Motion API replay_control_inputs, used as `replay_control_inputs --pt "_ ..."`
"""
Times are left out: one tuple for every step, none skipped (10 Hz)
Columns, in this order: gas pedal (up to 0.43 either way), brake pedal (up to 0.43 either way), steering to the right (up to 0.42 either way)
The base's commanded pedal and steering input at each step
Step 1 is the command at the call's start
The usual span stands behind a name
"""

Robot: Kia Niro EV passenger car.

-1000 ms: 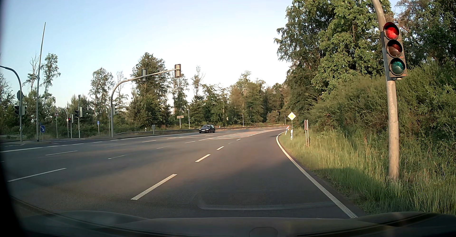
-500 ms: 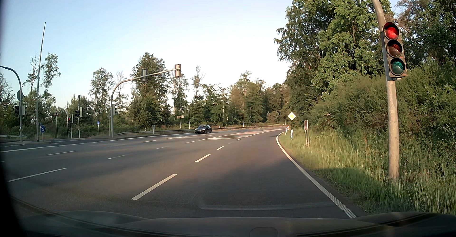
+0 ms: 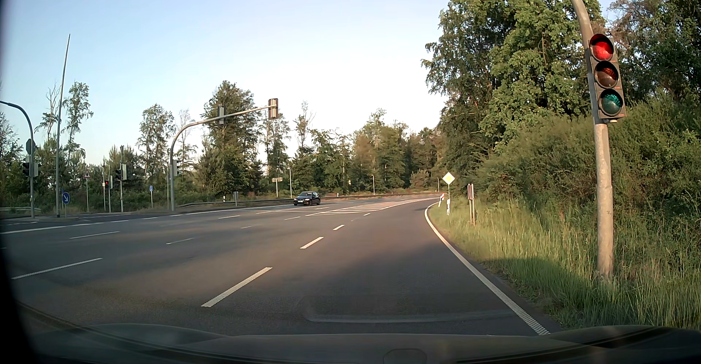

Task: Follow the waypoints while adhering to traffic rules and regulations

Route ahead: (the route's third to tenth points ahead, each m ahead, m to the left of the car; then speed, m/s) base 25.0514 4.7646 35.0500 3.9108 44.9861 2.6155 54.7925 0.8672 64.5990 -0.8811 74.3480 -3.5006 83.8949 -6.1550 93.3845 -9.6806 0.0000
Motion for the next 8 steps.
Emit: replay_control_inputs --pt "0.0 0.341 -0.011" --pt "0.0 0.341 -0.011" --pt "0.0 0.348 -0.012" --pt "0.0 0.341 -0.011" --pt "0.0 0.341 -0.012" --pt "0.0 0.341 -0.011" --pt "0.0 0.341 -0.012" --pt "0.0 0.341 -0.012"
